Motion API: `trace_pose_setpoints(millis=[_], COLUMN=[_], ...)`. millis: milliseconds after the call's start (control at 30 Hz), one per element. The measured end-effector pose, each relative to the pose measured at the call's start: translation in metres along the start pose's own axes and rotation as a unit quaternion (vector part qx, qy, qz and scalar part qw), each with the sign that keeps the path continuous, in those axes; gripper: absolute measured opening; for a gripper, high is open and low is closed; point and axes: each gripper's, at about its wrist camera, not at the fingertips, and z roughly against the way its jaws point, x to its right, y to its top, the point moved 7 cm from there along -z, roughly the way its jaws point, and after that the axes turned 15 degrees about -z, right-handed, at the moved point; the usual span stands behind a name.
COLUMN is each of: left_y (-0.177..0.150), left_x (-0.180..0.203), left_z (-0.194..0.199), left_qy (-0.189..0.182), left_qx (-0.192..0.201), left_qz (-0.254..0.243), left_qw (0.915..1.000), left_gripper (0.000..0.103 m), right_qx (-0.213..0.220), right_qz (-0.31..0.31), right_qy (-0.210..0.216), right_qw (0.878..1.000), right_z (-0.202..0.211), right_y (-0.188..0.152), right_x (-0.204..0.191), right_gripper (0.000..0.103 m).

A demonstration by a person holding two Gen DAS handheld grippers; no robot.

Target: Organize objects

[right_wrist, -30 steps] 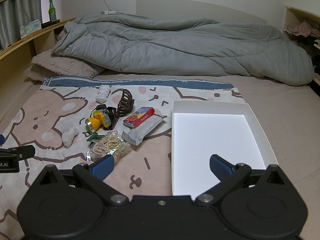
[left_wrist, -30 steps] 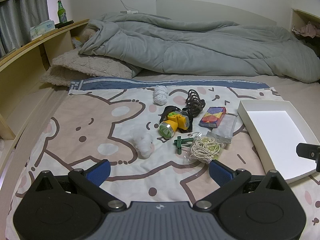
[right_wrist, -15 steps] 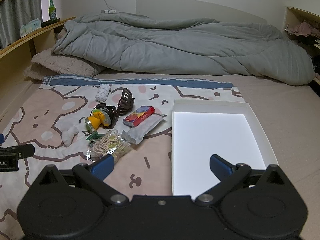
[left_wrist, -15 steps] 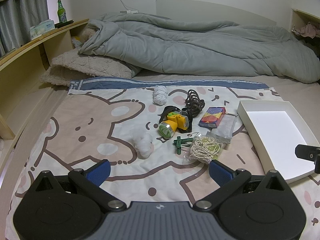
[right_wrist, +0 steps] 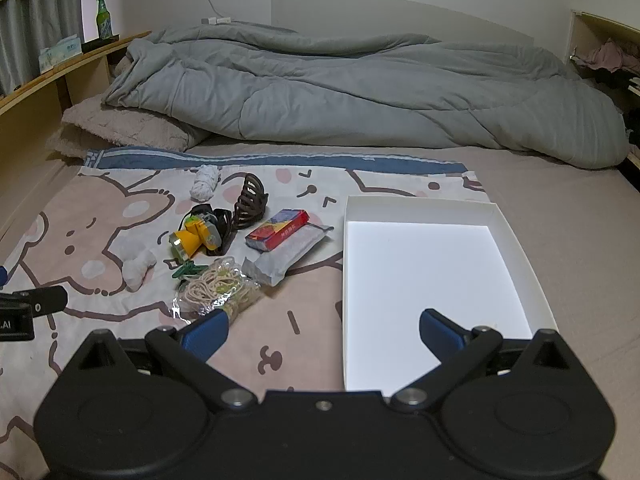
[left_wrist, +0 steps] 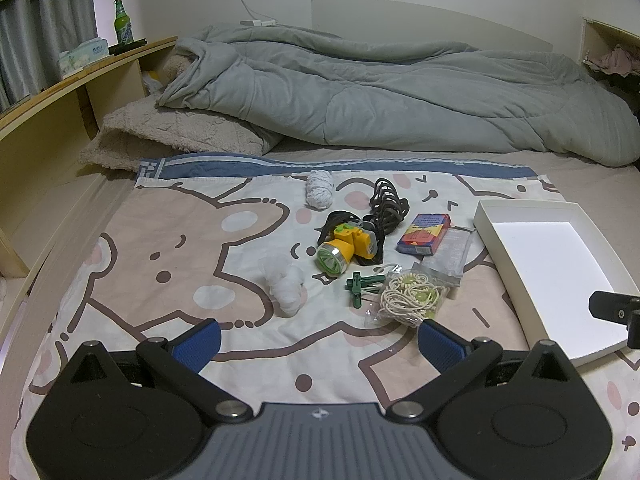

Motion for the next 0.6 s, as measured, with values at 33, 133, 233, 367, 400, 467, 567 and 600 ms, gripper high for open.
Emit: trace_pose_setpoints(millis=[33,133,233,367,400,467,567,600], left_y=[0.0003,-0.0011,-0.0029,-0.0018,-0.002,-0.0019,-0.0023,-0.0029], left_x=[-0.0011,0.0022,0.0077,0.0054,0.006,0.0035,0.0045,0.0058], left_z=[-0.0002,0.0005,0.0024,0.0013,0.0014,0.0012,0.0017,0.0023], left_qy=[0.0,0.0,-0.001,-0.001,-0.002,-0.002,-0.003,-0.003], left_qx=[0.0,0.0,0.0,0.0,0.0,0.0,0.0,0.0], left_qz=[0.0,-0.001,-0.003,-0.002,-0.002,-0.001,-0.002,-0.002], left_qw=[1.0,1.0,1.0,1.0,1.0,1.0,1.0,1.0], left_gripper=[0.103,0.103,0.103,0.103,0.103,0.103,0.103,0.103], right_qx=[0.0,0.0,-0.001,-0.002,-0.002,-0.002,-0.002,-0.002], right_qz=[0.0,0.0,0.001,0.001,0.001,0.001,0.001,0.001], right_qy=[0.0,0.0,0.0,0.0,0.0,0.0,-0.001,-0.001], right_qw=[1.0,1.0,1.0,1.0,1.0,1.0,1.0,1.0], right_z=[-0.0006,-0.0003,-0.0002,0.0001,0.0003,0.0003,0.0004,0.0001], right_y=[0.0004,0.0009,0.001,-0.0007,-0.0003,-0.0001,-0.0009,-0.0009], right_x=[-0.0005,-0.0006,-0.0008,0.0,-0.0002,-0.0005,0.0,-0.0004], right_gripper=[0.103,0.103,0.103,0.103,0.103,0.103,0.103,0.103])
